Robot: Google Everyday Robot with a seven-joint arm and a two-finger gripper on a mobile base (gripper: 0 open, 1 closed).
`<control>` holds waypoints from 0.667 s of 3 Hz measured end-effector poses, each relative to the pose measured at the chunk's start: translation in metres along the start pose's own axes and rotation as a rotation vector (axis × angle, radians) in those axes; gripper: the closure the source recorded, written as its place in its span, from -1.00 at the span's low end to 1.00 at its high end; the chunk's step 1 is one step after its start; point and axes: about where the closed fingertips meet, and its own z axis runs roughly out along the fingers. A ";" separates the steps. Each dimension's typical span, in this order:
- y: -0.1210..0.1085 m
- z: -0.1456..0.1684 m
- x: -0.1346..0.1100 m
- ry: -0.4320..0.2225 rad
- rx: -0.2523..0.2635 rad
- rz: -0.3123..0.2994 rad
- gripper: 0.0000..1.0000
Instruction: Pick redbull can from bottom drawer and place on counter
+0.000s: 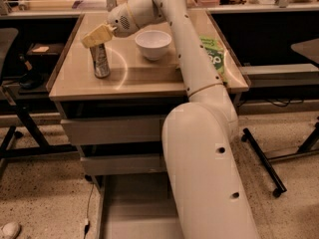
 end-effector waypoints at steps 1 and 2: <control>0.000 0.000 0.000 0.000 0.000 0.000 0.18; 0.000 0.000 0.000 0.000 0.000 0.000 -0.28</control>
Offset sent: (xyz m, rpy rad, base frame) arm 0.0000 0.0000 0.0000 0.0000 0.0000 0.0000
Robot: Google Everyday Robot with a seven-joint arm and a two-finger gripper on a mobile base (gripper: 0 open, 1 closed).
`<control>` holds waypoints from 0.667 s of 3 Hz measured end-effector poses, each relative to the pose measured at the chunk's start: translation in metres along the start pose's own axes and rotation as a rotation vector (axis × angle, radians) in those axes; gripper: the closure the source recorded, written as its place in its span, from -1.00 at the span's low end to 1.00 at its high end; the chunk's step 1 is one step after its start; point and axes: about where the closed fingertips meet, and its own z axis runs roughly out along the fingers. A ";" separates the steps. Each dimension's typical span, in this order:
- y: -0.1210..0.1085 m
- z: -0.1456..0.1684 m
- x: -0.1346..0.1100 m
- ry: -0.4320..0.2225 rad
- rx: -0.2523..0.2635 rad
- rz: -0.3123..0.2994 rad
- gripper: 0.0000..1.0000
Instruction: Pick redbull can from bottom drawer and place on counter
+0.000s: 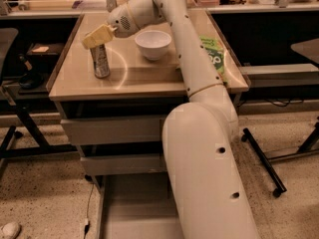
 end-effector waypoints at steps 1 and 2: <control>0.000 0.000 0.000 0.000 0.000 0.000 -0.75; 0.000 0.000 0.000 0.000 0.000 0.000 -1.00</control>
Offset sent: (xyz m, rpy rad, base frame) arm 0.0000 0.0000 0.0000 0.0000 0.0000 0.0000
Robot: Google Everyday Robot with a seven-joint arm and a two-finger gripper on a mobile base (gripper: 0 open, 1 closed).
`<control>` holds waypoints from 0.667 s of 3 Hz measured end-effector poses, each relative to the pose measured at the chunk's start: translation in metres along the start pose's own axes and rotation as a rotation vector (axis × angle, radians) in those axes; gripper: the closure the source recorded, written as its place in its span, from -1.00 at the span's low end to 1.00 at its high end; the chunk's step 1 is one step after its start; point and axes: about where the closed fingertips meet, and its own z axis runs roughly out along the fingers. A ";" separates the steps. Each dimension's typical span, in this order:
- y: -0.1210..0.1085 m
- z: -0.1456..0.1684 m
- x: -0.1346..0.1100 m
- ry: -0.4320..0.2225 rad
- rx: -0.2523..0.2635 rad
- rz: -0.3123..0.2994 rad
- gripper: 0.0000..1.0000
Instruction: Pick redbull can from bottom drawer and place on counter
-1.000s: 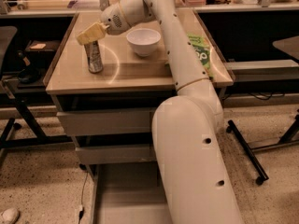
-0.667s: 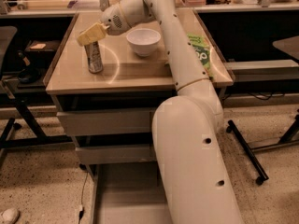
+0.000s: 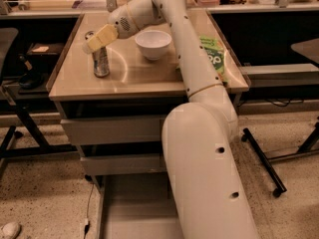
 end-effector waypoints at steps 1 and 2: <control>0.000 0.000 0.000 0.000 0.000 0.000 -1.00; -0.001 0.000 -0.005 0.011 0.017 0.012 -1.00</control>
Offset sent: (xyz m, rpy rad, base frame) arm 0.0199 -0.0017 0.0296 -0.0881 0.0207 -0.0887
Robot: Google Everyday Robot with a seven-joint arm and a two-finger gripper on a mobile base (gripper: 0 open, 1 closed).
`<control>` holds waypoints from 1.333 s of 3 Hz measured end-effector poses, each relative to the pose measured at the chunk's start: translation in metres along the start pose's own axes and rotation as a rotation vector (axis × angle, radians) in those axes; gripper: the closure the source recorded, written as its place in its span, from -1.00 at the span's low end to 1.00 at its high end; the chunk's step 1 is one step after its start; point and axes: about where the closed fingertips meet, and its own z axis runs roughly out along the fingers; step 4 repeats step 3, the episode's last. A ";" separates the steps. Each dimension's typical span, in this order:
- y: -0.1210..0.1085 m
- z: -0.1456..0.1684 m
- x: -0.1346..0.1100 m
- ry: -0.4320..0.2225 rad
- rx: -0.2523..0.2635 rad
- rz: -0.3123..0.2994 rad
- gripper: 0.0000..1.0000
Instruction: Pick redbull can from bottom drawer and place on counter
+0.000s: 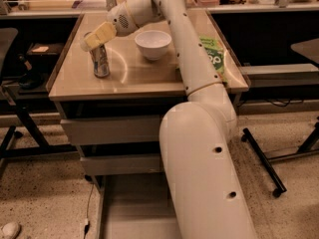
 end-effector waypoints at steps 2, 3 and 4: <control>0.043 -0.111 -0.101 0.158 0.410 0.008 -1.00; 0.085 -0.187 -0.137 0.252 0.703 0.086 -1.00; 0.085 -0.187 -0.137 0.252 0.703 0.086 -1.00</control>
Offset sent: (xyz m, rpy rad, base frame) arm -0.0804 -0.1403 0.3372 -0.4607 -0.3580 -0.6471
